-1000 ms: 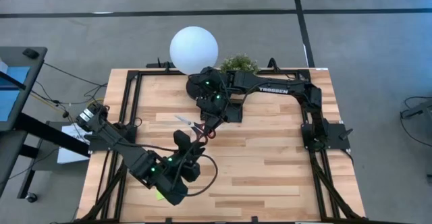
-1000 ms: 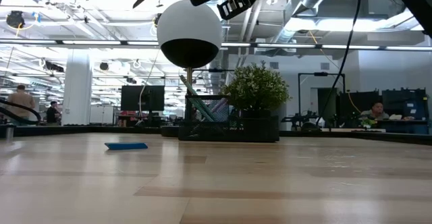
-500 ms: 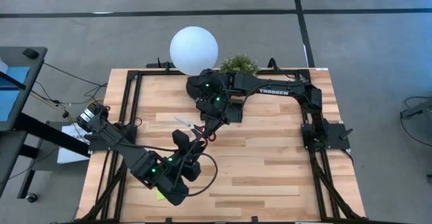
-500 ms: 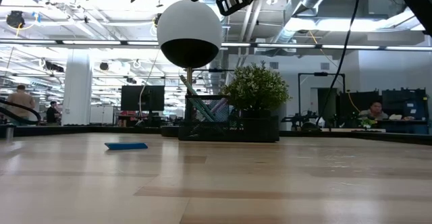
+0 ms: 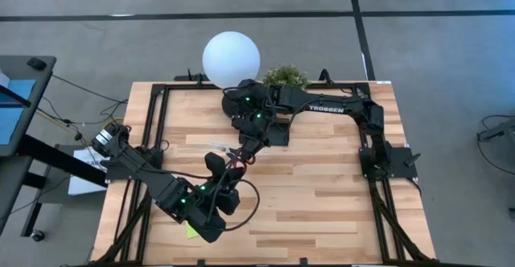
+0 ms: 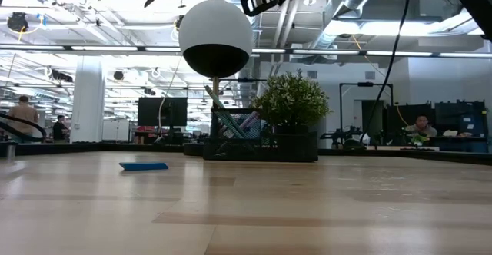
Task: Pick and place office supplies into organizer
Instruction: Put the black scissors into the black desk organizer
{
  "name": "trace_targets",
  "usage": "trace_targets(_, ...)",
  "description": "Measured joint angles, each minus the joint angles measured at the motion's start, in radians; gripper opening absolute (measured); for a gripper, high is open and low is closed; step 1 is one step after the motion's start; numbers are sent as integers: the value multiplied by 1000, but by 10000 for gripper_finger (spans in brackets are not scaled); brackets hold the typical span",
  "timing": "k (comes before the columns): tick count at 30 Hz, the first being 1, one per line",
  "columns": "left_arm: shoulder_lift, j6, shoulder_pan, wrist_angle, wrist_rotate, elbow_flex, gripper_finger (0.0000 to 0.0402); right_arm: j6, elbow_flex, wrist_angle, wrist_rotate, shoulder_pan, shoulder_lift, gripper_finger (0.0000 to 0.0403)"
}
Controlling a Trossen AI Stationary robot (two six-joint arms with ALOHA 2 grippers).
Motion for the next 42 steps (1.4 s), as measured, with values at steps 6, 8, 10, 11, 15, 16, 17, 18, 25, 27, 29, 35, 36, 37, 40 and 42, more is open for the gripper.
trace_targets(6,-1,-114,5,-109,56,91,25,6,0,30,21,-11,-20,62)
trace_targets(8,-1,-142,5,-144,69,114,25,-2,0,20,33,-13,-34,63)
trace_targets(10,-1,-143,6,-146,85,129,25,0,0,25,41,-14,-46,63)
trace_targets(11,-2,-141,6,-148,95,136,25,2,0,28,39,-19,-48,64)
trace_targets(15,3,-143,1,-152,117,139,25,-15,-3,3,41,-31,-72,64)
trace_targets(16,1,-145,-5,-154,118,139,25,-26,-3,-12,37,-36,-77,64)
trace_targets(17,0,-145,-11,-148,122,139,25,-40,-3,-38,36,-44,-85,64)
trace_targets(18,0,-141,-15,-139,121,139,25,-52,-3,-56,36,-50,-95,64)
trace_targets(25,3,-125,-16,-130,122,184,25,-103,0,-102,29,-40,-106,64)
trace_targets(27,3,-112,-12,-130,131,190,25,-105,0,-102,29,-32,-106,64)
trace_targets(29,4,-89,-10,-131,131,191,25,-112,0,-100,29,-28,-106,64)
trace_targets(35,4,-65,0,-137,122,191,25,-120,0,-78,86,-24,-106,64)
trace_targets(36,4,-66,4,-136,123,191,25,-132,0,-78,92,-21,-106,64)
trace_targets(37,4,-65,7,-136,128,191,25,-146,0,-79,95,-19,-106,64)
trace_targets(40,4,-65,12,-136,141,191,25,-203,0,-79,108,-7,-106,64)
trace_targets(42,4,-60,12,-135,141,191,25,-233,0,-79,117,-2,-106,64)
